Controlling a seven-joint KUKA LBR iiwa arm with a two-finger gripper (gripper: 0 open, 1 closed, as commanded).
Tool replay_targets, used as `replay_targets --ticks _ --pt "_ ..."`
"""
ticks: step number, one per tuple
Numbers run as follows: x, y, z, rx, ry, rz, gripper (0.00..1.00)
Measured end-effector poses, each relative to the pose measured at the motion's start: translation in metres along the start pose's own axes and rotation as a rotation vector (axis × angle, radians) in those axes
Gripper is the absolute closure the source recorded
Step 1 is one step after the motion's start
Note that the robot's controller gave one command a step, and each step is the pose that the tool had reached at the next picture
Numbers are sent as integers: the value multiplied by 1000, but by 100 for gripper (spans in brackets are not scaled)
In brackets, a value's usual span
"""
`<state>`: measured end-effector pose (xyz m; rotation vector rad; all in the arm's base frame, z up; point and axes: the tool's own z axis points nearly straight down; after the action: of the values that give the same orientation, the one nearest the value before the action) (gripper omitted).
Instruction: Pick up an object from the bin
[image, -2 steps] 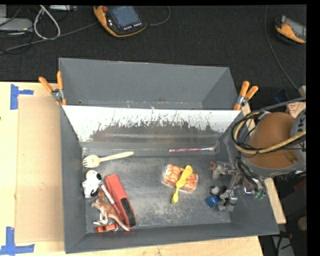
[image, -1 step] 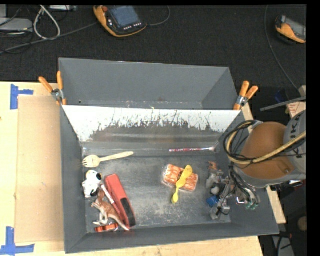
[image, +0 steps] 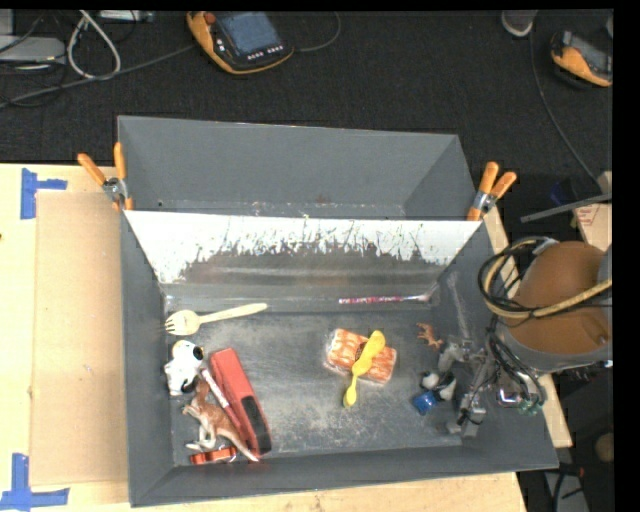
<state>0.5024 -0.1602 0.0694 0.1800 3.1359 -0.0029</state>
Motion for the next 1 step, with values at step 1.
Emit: replay_targets --ticks 1 --pt "2 9 0 -7 7 8 100"
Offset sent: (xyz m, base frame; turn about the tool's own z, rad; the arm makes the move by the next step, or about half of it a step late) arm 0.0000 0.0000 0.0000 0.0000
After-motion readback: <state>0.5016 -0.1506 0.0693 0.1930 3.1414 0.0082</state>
